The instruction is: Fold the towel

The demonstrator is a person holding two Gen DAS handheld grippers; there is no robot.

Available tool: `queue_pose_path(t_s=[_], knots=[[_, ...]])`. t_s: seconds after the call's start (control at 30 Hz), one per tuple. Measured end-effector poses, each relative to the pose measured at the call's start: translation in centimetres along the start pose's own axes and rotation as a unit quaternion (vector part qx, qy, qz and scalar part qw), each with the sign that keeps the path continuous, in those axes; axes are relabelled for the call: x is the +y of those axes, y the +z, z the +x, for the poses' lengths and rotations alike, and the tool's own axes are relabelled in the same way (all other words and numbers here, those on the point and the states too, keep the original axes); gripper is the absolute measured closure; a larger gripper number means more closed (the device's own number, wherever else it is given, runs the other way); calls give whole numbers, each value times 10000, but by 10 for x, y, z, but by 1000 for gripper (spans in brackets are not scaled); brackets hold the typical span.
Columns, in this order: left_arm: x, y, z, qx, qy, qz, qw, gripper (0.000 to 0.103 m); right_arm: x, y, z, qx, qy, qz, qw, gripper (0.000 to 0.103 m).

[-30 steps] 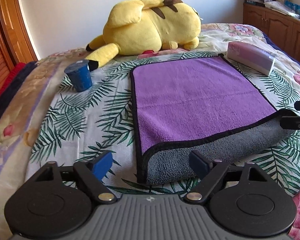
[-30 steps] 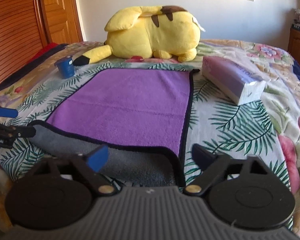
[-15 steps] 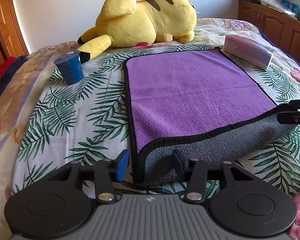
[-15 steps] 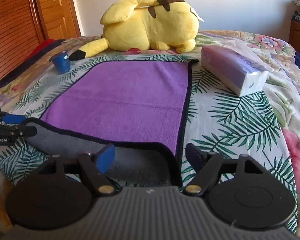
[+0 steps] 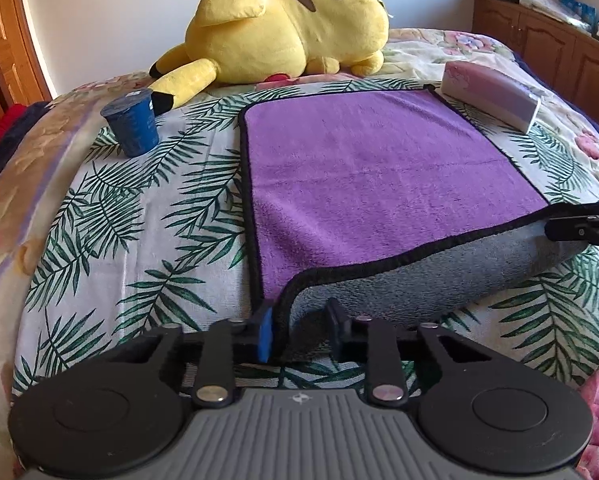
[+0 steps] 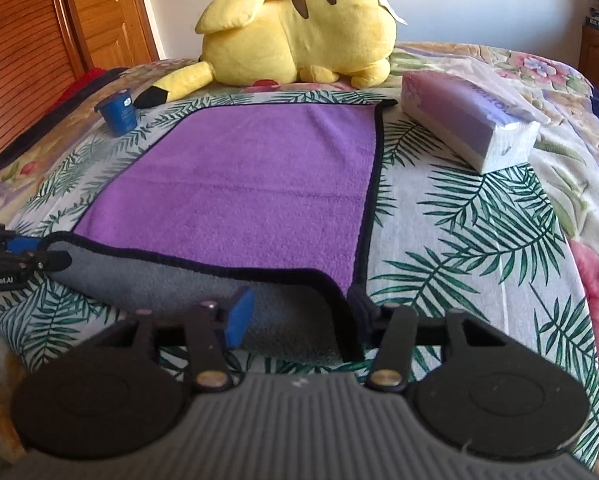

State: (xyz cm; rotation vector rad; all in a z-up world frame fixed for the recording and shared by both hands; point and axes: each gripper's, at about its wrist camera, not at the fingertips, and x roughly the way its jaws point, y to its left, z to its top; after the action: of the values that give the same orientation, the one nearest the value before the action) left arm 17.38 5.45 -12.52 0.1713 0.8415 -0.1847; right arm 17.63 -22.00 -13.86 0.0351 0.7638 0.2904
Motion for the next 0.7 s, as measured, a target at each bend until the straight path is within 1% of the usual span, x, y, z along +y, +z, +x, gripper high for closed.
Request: queue_pose_path(t_s=[0.03,0.1,0.17,0.33,0.37,0.4,0.57,0.7], knots=[[-1,0,-1,-21,-6,18,10000,85,0,0,0,6,47,18,10000,63],[-3,1,-3,-65,-27,30,10000,88,1,0,-1,15,51,-3,10000,73],[-4,2,-4,-85,-44,34,9999,92,2,-1,0,17,22,-58,10000,79],[-3,1,-6,-128,-32,32,9999,96,0,1,0,15,-32,-120,9999,85],[-3,2,-6,-143,-38,24,9999,96,0,1,0,14,-34,-119,9999,93],[-4,2,-7,-158,-42,24,9999,96,-1,1,0,18,-41,-129,9999,97],[-4,5,-16,-294,-74,10,9995,97,-3,3,-2,-75,9,-147,9999,98],[-9,13,-32,-540,-134,92,9984,97,-4,6,-6,-192,39,-114,9997,98]])
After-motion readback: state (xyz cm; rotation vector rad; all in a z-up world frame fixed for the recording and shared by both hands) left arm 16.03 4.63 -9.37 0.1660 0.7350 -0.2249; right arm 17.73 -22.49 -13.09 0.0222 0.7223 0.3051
